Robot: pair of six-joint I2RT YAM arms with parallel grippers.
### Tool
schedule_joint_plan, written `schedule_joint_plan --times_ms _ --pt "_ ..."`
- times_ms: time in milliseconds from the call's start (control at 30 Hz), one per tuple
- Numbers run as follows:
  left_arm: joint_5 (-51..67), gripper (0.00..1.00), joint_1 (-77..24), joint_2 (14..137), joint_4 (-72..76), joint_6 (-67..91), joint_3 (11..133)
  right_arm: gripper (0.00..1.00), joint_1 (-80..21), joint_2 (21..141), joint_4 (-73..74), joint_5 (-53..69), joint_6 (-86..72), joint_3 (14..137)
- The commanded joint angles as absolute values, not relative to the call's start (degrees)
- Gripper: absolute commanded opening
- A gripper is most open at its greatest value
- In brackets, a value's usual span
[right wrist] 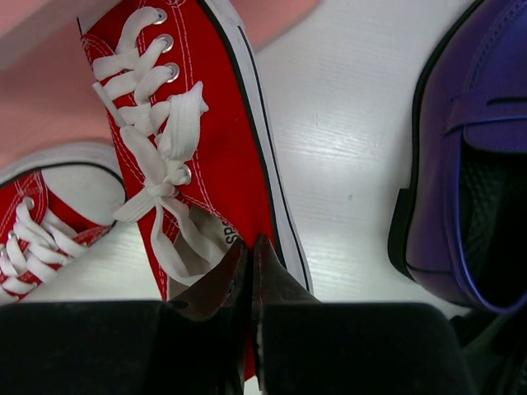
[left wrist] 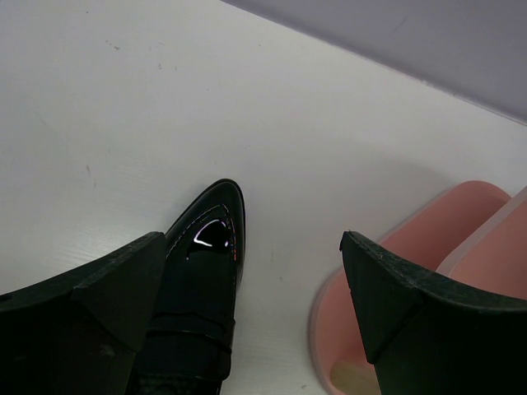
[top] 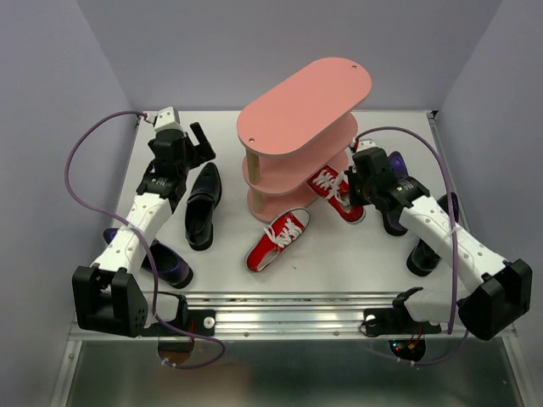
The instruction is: Place and organize the shoes onto the shoe shelf
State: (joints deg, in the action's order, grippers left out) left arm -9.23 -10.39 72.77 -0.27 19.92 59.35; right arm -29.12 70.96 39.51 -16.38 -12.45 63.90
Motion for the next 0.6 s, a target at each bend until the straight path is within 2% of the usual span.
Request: schedule_joint_plan --times_ms 0,300,567 --pt "-8.97 0.99 -10.37 70.66 1.05 20.13 60.73 0.01 -24.36 72.33 23.39 -12.4 -8.09 64.25" --pt "-9.14 0.99 -10.37 69.08 0.53 20.3 60.29 0.01 -19.51 80.85 11.79 -6.68 -4.13 64.78" --pt "-8.96 0.99 -10.37 67.86 0.09 20.57 60.21 0.01 -18.46 83.32 0.63 -3.96 -2.9 60.39"
